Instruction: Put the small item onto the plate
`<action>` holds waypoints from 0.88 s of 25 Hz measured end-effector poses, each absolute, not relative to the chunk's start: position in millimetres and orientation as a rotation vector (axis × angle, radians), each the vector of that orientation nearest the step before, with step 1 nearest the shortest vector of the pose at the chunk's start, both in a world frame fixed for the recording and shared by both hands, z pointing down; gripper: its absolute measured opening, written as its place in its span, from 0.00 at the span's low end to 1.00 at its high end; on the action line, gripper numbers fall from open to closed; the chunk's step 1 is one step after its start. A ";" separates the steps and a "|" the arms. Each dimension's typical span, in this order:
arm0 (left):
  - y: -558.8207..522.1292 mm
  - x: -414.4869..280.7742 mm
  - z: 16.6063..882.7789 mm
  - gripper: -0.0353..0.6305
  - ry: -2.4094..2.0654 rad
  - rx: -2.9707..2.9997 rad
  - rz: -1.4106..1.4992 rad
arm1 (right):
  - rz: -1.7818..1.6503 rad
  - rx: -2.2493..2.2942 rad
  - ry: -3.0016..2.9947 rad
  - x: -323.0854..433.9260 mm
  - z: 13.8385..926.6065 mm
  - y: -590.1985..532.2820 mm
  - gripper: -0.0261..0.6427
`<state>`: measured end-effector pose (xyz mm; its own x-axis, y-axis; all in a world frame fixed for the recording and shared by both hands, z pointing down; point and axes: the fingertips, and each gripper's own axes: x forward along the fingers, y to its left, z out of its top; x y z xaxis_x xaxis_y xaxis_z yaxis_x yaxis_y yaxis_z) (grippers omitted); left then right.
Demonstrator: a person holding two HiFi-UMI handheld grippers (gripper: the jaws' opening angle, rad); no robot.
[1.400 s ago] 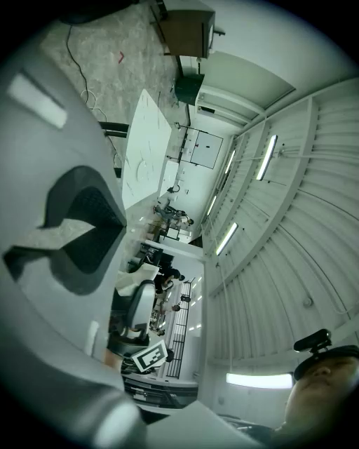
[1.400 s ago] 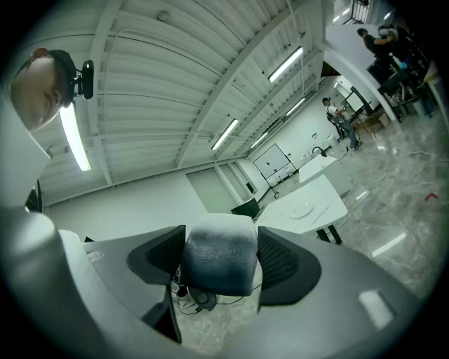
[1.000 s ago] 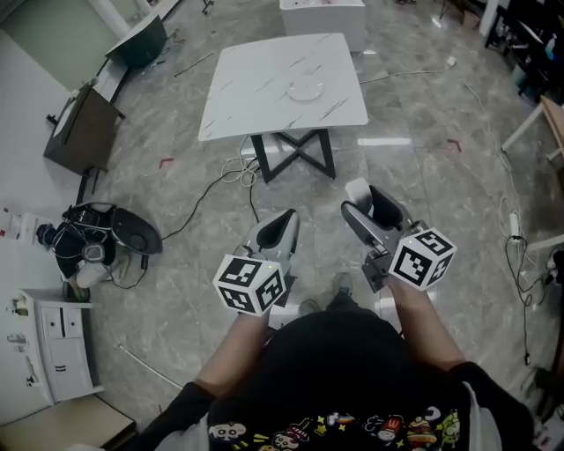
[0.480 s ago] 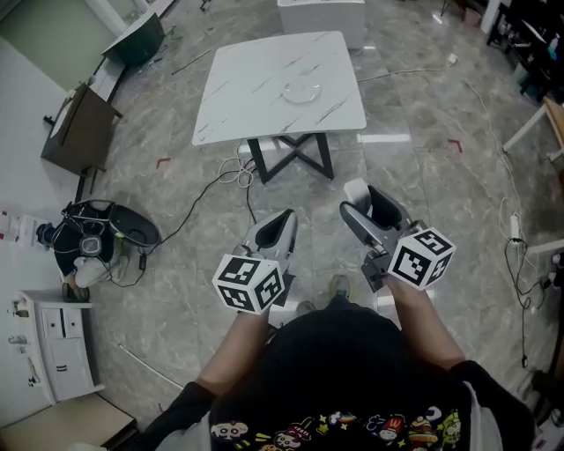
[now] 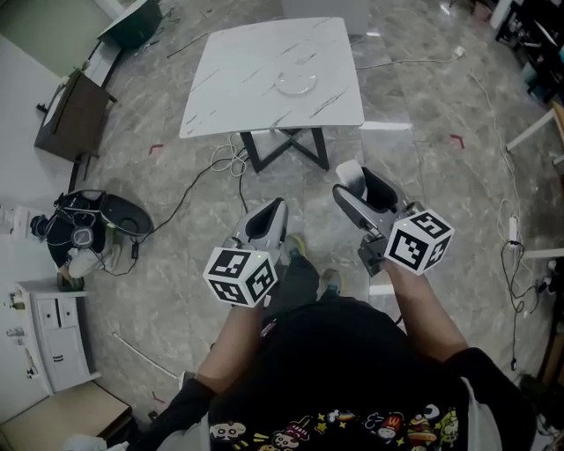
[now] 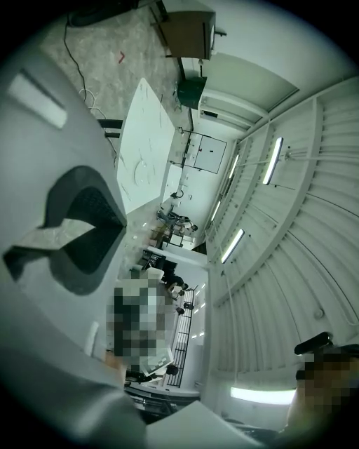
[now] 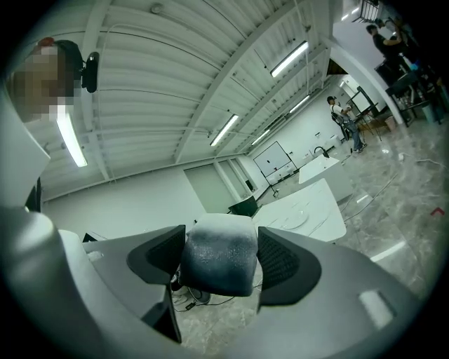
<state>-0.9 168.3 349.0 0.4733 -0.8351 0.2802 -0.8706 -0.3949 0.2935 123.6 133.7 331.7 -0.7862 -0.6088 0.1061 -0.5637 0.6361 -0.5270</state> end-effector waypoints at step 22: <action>3.3 -37.1 352.0 0.05 -1.253 2.370 0.122 | -0.910 -1.129 2.747 73.0 338.3 -2.7 0.56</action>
<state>-37.1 3.3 352.0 0.5826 -0.7619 0.2831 -0.8023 -0.4833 0.3504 73.0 -2.7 338.3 -0.7354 -0.6528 0.1818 -0.6322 0.5644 -0.5308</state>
